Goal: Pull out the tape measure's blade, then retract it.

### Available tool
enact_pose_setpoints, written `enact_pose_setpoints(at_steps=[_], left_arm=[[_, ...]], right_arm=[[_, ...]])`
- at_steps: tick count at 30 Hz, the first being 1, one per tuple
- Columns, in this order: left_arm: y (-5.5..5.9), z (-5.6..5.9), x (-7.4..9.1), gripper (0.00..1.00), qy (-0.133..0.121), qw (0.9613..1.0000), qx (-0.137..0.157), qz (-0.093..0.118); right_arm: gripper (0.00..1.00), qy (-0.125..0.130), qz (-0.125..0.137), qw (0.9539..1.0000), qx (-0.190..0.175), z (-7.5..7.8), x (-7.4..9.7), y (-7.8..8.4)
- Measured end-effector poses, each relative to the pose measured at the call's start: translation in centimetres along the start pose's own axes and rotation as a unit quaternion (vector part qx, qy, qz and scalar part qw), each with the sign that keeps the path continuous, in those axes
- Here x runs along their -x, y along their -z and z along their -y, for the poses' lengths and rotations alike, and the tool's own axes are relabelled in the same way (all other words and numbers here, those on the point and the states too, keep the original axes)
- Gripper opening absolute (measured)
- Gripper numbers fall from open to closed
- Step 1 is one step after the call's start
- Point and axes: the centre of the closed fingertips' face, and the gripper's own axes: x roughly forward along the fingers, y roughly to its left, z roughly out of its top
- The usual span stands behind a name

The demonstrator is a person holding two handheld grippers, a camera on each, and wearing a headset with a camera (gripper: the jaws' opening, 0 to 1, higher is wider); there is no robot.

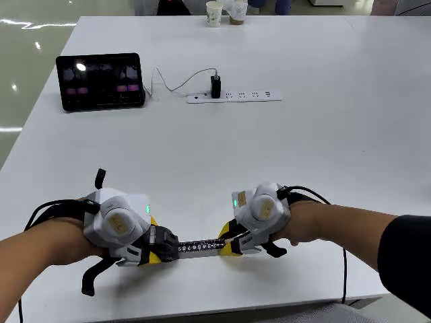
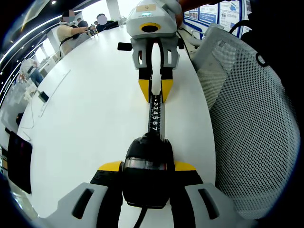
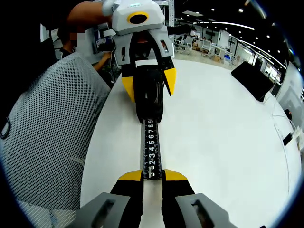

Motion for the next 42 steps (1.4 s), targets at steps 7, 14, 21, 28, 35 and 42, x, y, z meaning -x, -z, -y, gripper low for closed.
enact_pose_setpoints(at_steps=[7, 14, 21, 28, 35, 42], left_arm=[[0.1, 0.0, 0.0, 0.32, 0.001, 1.0000, -0.001, 0.000], [0.1, 0.0, 0.0, 0.32, 0.000, 1.0000, -0.002, 0.001], [0.1, 0.0, 0.1, 0.32, -0.002, 1.0000, -0.002, 0.001], [0.1, 0.0, 0.1, 0.32, -0.003, 1.0000, -0.002, 0.001], [0.0, 0.0, 0.0, 0.32, -0.003, 1.0000, -0.001, 0.001], [0.0, 0.0, 0.0, 0.32, -0.004, 1.0000, -0.001, 0.000]], right_arm=[[0.11, 0.001, 0.001, 1.0000, -0.004, 0.1, 0.2, 0.3], [0.11, 0.001, -0.003, 0.9999, 0.011, 0.0, 0.3, 0.6], [0.10, 0.000, 0.000, 1.0000, 0.004, 0.0, 0.6, 0.9], [0.10, 0.001, -0.003, 1.0000, 0.008, -0.1, 0.9, 1.4], [0.10, 0.002, -0.002, 1.0000, 0.001, -0.1, 1.2, 1.8], [0.10, 0.004, 0.002, 1.0000, 0.001, -0.1, 1.4, 2.0]])
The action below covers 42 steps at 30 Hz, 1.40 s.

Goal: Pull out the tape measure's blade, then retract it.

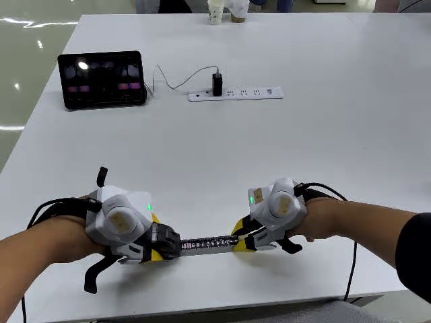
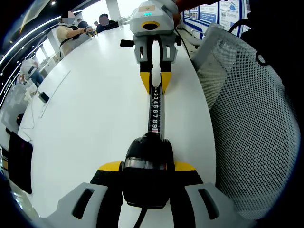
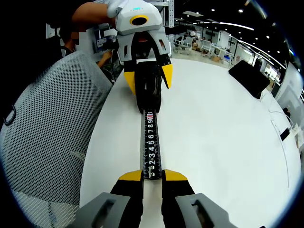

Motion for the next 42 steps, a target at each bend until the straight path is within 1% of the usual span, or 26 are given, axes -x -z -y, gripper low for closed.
enact_pose_setpoints(at_steps=[6, 7, 10, 18, 22, 25, 29, 42], left_arm=[[0.0, 0.0, 0.0, 0.32, -0.003, 1.0000, -0.001, 0.001], [0.0, 0.0, 0.0, 0.32, -0.003, 1.0000, 0.000, 0.002], [0.0, 0.1, 0.0, 0.32, -0.004, 1.0000, -0.002, 0.001], [0.0, 0.0, -0.1, 0.32, -0.002, 1.0000, -0.002, 0.002], [0.0, 0.0, 0.0, 0.32, 0.000, 0.9999, 0.001, 0.012], [-0.1, 0.0, -0.1, 0.32, 0.002, 0.9999, 0.004, 0.014], [-0.2, 0.1, -0.1, 0.32, 0.004, 0.9999, 0.005, 0.013], [-0.1, 0.1, -0.1, 0.32, 0.005, 0.9999, 0.002, 0.015]], right_arm=[[0.10, 0.004, 0.009, 0.9999, -0.006, 0.0, 0.3, 0.2], [0.10, 0.003, 0.008, 1.0000, 0.003, 0.0, 0.3, 0.3], [0.10, 0.002, 0.007, 1.0000, 0.004, 0.0, 0.5, 0.5], [0.10, 0.004, 0.013, 0.9999, -0.006, 0.3, 1.3, 1.2], [0.10, 0.004, 0.018, 0.9997, -0.017, 0.4, 1.6, 1.6], [0.10, 0.006, 0.020, 0.9996, -0.019, 0.4, 1.7, 1.9], [0.10, 0.007, 0.021, 0.9994, -0.025, 0.4, 1.8, 2.2], [0.10, 0.007, 0.020, 0.9994, -0.026, 0.3, 2.1, 2.7]])
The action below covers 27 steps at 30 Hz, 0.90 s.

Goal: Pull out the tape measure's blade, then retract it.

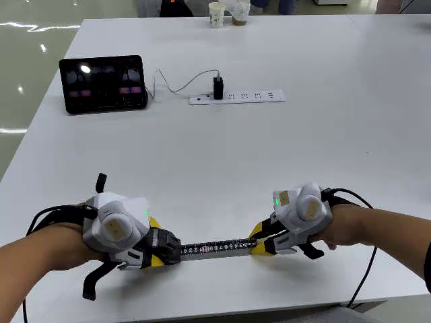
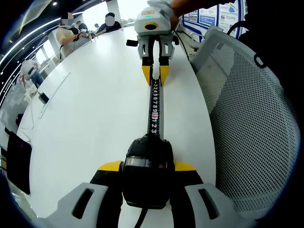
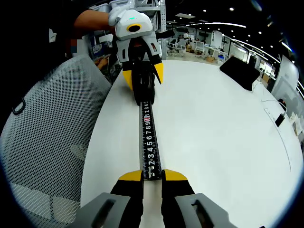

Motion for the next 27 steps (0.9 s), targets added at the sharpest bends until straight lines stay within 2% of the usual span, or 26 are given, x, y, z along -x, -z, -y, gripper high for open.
enact_pose_setpoints(at_steps=[27], left_arm=[[0.0, -0.1, 0.0, 0.32, -0.003, 1.0000, -0.003, -0.004]], right_arm=[[0.10, 0.006, -0.008, 0.9999, 0.001, 0.3, 1.2, 1.3]])
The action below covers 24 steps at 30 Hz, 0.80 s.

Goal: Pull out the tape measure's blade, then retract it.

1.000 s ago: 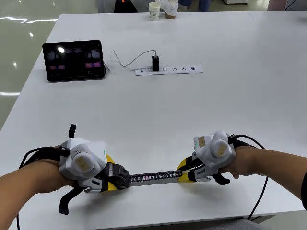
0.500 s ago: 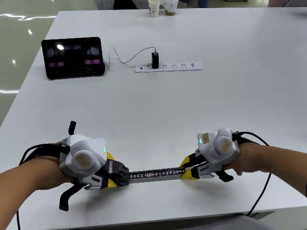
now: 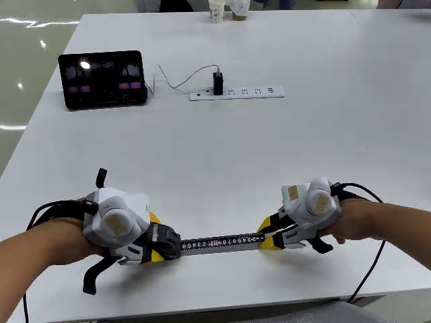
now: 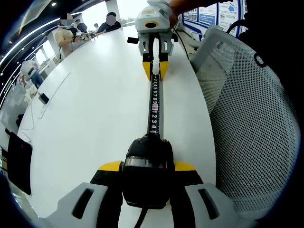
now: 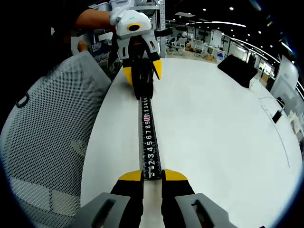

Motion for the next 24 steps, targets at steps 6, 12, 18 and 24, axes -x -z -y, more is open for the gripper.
enact_pose_setpoints(at_steps=[6, 12, 18, 24], left_arm=[[0.01, 0.00, 0.00, 0.32, 0.000, 1.0000, 0.000, 0.000], [-0.01, 0.02, -0.01, 0.32, -0.001, 1.0000, 0.000, 0.000], [0.02, 0.00, -0.03, 0.32, 0.000, 1.0000, 0.000, 0.000], [0.03, 0.02, -0.01, 0.32, -0.001, 1.0000, -0.001, -0.002]], right_arm=[[0.10, 0.002, 0.001, 1.0000, -0.003, -0.02, 0.29, 0.24], [0.10, 0.003, 0.003, 1.0000, -0.008, -0.06, 0.50, 0.47], [0.10, 0.004, 0.003, 1.0000, -0.008, -0.01, 0.59, 0.64], [0.10, 0.003, 0.002, 1.0000, -0.009, -0.05, 0.80, 0.81]])
